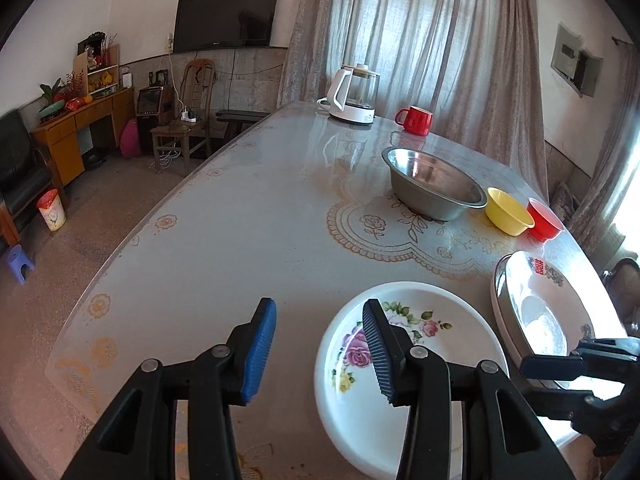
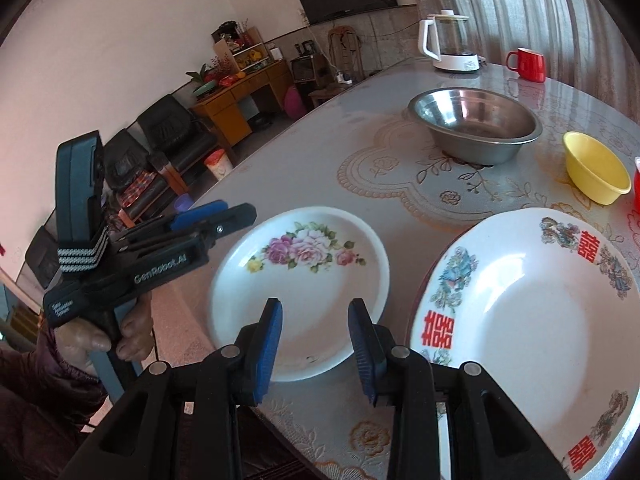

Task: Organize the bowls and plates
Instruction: 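Bring both grippers to the rim of the rose-print plate, then grip the rose-print plate rim with both grippers and tilt it up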

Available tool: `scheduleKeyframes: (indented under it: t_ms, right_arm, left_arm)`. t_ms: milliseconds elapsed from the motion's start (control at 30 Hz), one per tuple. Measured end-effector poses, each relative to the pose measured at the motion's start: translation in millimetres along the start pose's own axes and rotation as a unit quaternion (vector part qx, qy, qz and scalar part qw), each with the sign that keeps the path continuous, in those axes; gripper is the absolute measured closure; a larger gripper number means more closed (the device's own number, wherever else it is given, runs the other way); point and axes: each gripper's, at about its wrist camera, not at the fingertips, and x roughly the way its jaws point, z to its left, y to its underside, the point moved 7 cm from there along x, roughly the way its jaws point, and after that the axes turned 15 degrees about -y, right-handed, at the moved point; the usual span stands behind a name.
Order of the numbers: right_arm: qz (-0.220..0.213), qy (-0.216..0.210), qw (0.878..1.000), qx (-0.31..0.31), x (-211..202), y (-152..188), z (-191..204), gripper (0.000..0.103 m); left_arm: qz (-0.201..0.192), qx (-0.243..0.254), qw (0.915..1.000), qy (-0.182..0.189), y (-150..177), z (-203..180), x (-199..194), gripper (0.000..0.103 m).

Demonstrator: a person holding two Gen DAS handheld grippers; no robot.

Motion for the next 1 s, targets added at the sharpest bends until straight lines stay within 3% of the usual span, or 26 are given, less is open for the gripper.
scheduleKeyframes:
  t_ms: [200, 367, 633, 800, 867, 1000]
  right_arm:
    - [0.045, -0.028, 0.999, -0.005, 11, 24, 11, 0.066]
    - [0.057, -0.030, 0.998, 0.006, 13, 34, 10, 0.066]
    - [0.067, -0.031, 0.997, 0.020, 26, 37, 5, 0.064]
    - [0.073, -0.030, 0.997, 0.015, 32, 34, 8, 0.057]
    - [0.070, -0.024, 0.997, 0.015, 34, 32, 8, 0.057]
    - [0.061, -0.022, 0.998, 0.014, 38, 21, 10, 0.057]
  left_arm:
    - [0.016, -0.020, 0.9989, 0.039, 17, 24, 1, 0.057]
    - [0.018, -0.010, 0.9969, 0.075, 25, 16, -4, 0.057]
    - [0.033, 0.023, 0.9969, 0.068, 33, -1, 8, 0.057]
    - [0.038, 0.034, 0.9950, 0.085, 33, -10, 15, 0.058]
    - [0.037, 0.037, 0.9945, 0.091, 31, -15, 17, 0.063]
    - [0.036, 0.032, 0.9965, 0.069, 24, -15, 26, 0.064]
